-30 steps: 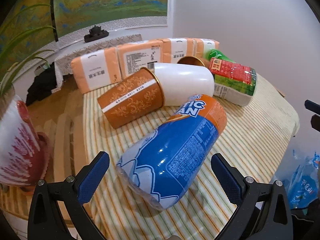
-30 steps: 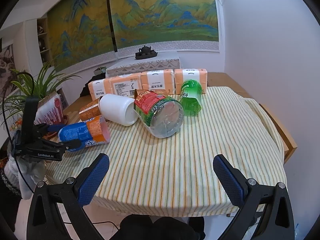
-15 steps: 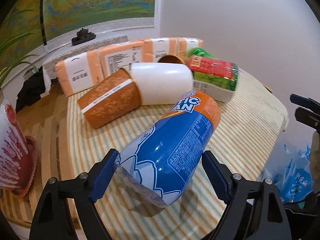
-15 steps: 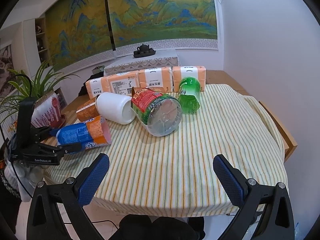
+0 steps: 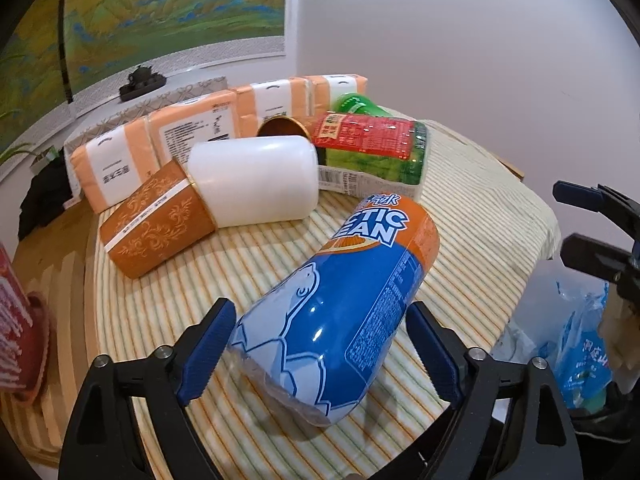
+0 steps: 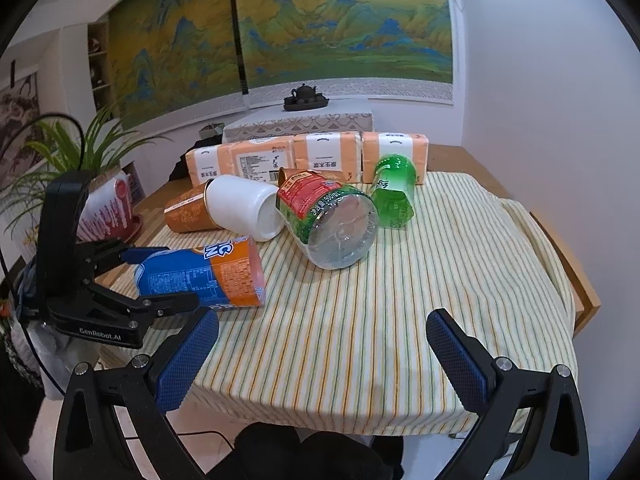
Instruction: Flip cup upside down
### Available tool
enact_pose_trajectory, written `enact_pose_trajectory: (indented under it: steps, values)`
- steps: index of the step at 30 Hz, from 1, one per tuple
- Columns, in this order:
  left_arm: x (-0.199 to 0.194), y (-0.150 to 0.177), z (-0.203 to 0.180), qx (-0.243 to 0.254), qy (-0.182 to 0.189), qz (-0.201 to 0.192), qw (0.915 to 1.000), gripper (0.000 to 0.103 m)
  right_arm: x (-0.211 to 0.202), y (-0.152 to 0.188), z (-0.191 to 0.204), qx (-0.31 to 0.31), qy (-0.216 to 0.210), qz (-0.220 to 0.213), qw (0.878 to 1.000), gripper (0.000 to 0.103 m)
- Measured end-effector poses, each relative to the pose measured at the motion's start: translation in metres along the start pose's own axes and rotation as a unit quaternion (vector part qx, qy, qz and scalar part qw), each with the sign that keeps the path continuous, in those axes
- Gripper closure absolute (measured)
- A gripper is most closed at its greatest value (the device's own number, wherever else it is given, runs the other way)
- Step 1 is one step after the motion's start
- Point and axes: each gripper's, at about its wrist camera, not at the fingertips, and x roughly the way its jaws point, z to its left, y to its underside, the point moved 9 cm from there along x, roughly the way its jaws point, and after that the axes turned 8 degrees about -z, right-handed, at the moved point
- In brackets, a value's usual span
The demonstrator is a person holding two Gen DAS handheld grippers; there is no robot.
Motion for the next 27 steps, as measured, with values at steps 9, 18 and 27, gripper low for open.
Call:
enact_pose_trajectory:
  steps: [9,18,27]
  values:
    - [-0.044,0.002,0.033,-0.027,-0.068,-0.029,0.9969,0.003,0.004,-0.019,0.023,-0.090,-0.029,-0.014,0.995,0.001]
    - [-0.102,0.041,0.053,-0.093,-0.148,-0.043,0.9837,0.001,0.020,-0.020,0.068,-0.231,-0.078,0.008,0.970,0.001]
    - [-0.142,0.073,0.053,-0.112,-0.203,-0.043,0.9719,0.001,0.026,-0.001,0.135,-0.379,-0.138,0.026,0.915,0.001]
